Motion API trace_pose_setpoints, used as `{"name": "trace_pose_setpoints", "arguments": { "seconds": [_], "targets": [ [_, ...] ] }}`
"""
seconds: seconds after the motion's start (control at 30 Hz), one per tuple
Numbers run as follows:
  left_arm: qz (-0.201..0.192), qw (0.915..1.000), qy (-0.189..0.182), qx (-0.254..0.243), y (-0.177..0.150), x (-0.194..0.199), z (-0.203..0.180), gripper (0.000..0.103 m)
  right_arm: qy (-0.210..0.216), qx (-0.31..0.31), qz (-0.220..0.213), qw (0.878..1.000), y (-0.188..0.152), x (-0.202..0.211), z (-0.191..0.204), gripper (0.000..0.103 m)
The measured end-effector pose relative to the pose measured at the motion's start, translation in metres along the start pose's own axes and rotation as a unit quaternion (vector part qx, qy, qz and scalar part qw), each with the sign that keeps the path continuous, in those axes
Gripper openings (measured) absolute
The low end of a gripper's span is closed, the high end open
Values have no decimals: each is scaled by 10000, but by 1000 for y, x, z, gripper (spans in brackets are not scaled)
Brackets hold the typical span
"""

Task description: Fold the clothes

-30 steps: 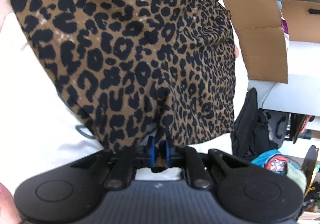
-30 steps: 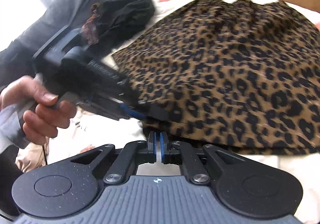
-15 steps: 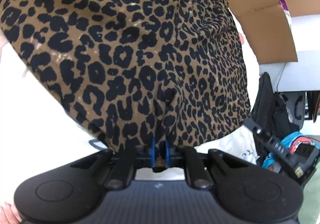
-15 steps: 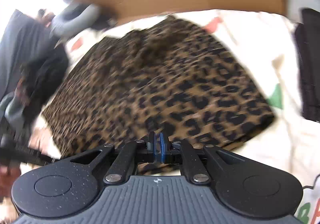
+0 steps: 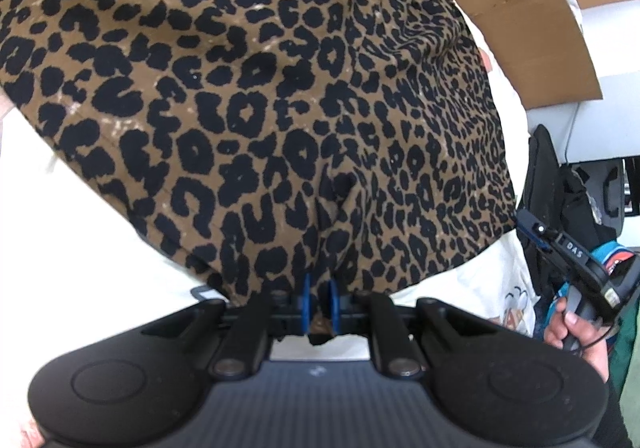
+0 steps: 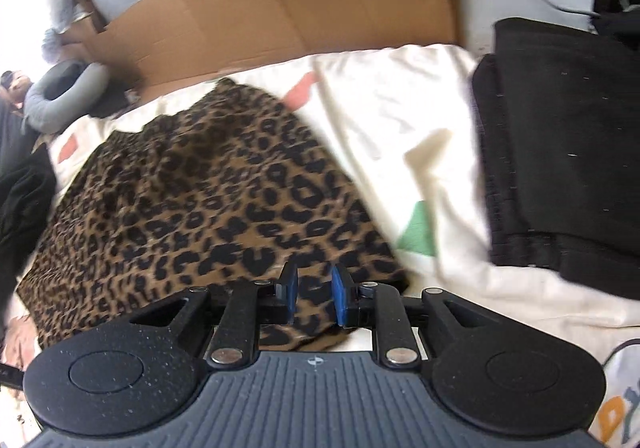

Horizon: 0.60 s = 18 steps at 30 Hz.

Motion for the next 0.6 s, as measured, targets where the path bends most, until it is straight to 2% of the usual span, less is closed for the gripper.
{"name": "trace_pose_setpoints", "arguments": {
  "seconds": [0.5, 0.6],
  "targets": [
    [34, 9999, 9, 112, 3, -6, 5, 11, -246, -360, -111, 9990, 6, -7, -36, 19],
    [37, 9999, 9, 124, 2, -7, 6, 10, -308, -422, -52, 9986, 5, -16, -44, 28]
  ]
}}
Point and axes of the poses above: each gripper's, at about its wrist camera, not at the fingertips, and x roughly against the way its jaws point, z to its left, y to its top, the point moved 10 cm from there along -x, roughly the way its jaws point, and after that the axes turned 4 degrees about y, right-handed, at the moved point
